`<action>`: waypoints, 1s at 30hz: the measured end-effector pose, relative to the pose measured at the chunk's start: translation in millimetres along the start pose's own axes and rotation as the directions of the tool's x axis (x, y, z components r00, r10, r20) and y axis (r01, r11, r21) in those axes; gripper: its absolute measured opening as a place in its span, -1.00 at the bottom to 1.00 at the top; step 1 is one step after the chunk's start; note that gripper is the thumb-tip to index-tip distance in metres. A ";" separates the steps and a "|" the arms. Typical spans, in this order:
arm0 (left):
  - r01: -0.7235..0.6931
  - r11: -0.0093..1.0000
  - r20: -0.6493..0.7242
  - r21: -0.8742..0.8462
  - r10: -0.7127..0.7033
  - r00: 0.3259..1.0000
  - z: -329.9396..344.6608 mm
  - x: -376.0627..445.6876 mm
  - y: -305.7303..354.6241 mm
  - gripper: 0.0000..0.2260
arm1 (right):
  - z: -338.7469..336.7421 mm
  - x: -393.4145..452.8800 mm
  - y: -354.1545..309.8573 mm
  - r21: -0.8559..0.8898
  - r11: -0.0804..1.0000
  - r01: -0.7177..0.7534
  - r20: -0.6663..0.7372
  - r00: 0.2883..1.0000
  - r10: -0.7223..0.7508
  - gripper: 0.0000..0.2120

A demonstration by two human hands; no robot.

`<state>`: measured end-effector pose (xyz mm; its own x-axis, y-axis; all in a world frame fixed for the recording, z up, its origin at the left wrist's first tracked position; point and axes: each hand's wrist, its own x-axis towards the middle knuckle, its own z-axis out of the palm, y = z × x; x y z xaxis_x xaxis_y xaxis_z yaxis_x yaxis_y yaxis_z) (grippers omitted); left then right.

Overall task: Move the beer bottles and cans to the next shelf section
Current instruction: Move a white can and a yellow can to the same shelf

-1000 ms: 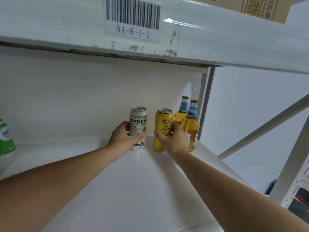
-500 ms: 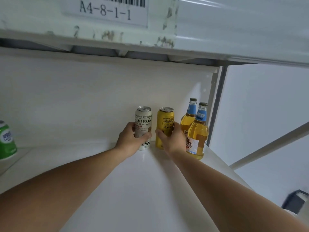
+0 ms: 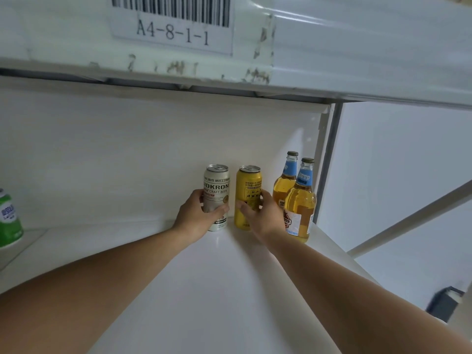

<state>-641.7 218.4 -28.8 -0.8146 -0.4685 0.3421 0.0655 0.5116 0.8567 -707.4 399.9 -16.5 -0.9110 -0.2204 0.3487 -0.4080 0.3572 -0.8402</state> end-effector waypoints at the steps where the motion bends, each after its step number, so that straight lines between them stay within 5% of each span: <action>1: 0.001 1.000 0.007 0.007 -0.001 1.000 -1.6 -0.6 1.0 -0.36 | -1.0 -3.3 0.1 -0.012 1.000 0.001 0.004 1.000 -0.001 -0.25; 10: 0.050 0.995 0.106 0.085 -0.059 0.993 -31.5 -14.8 4.7 -0.10 | -15.9 -32.6 -7.2 -0.215 0.977 0.012 -0.054 0.998 -0.024 -0.26; 20: -0.185 0.897 0.195 0.401 0.114 0.974 -95.4 -53.1 -22.9 -0.30 | -28.3 -85.1 -24.0 -0.534 0.833 0.147 0.151 0.985 -0.077 -0.33; 30: -0.177 0.769 0.131 0.614 0.122 0.984 -148.3 -138.5 -6.6 -0.52 | -4.8 -129.6 -62.8 -0.466 0.820 0.332 0.340 0.923 -0.181 -0.42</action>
<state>-443.9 173.2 -24.5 -0.8688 -0.3044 0.3904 -0.1595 0.9187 0.3614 -564.0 410.4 -6.9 -0.7465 -0.5762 0.3328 -0.6654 0.6424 -0.3802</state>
